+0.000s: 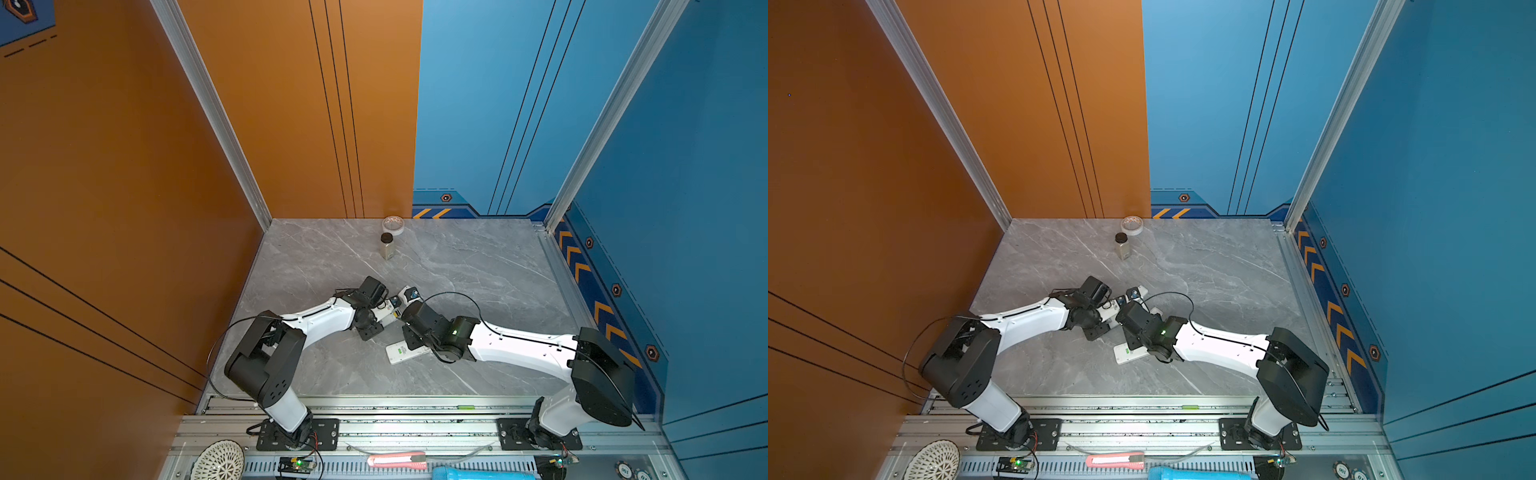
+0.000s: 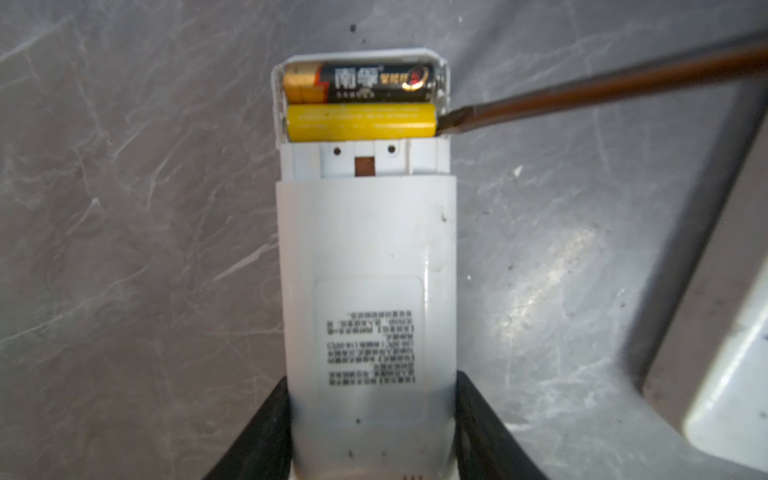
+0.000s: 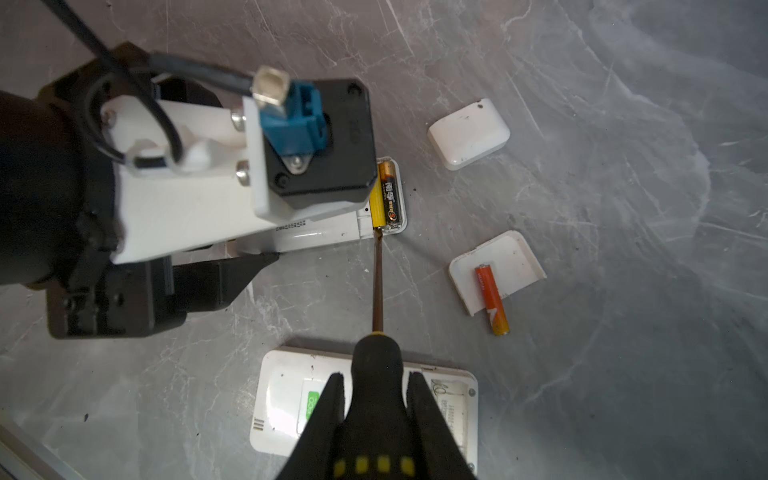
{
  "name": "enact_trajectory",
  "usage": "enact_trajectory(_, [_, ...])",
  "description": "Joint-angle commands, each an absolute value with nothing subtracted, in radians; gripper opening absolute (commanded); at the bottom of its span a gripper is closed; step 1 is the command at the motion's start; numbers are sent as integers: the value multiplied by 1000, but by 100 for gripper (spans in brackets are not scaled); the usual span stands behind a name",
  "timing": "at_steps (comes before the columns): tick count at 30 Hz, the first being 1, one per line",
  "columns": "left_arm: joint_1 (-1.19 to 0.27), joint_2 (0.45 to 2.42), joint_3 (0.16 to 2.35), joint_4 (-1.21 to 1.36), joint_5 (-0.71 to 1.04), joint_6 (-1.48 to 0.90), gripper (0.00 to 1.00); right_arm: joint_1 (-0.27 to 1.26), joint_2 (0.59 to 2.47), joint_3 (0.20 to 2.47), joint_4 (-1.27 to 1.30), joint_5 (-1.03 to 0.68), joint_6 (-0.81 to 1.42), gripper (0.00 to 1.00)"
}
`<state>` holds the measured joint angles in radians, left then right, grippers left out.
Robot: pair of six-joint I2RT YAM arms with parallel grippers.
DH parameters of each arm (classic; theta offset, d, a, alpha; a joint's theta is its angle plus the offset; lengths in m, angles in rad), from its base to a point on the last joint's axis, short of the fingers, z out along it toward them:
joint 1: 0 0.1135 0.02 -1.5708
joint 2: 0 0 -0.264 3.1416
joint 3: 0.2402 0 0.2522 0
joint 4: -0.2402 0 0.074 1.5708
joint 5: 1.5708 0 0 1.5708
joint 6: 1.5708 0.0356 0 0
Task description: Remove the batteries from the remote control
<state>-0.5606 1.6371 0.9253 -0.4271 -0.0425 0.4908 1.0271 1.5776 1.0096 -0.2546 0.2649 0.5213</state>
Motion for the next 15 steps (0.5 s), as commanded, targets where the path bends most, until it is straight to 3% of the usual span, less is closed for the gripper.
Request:
enact_trajectory(1, [-621, 1657, 937, -569, 321, 591, 0, 1017, 1666, 992, -88, 189, 511, 0])
enact_trajectory(15, [-615, 1674, 956, -611, 359, 589, 0, 1009, 1593, 935, 26, 250, 520, 0])
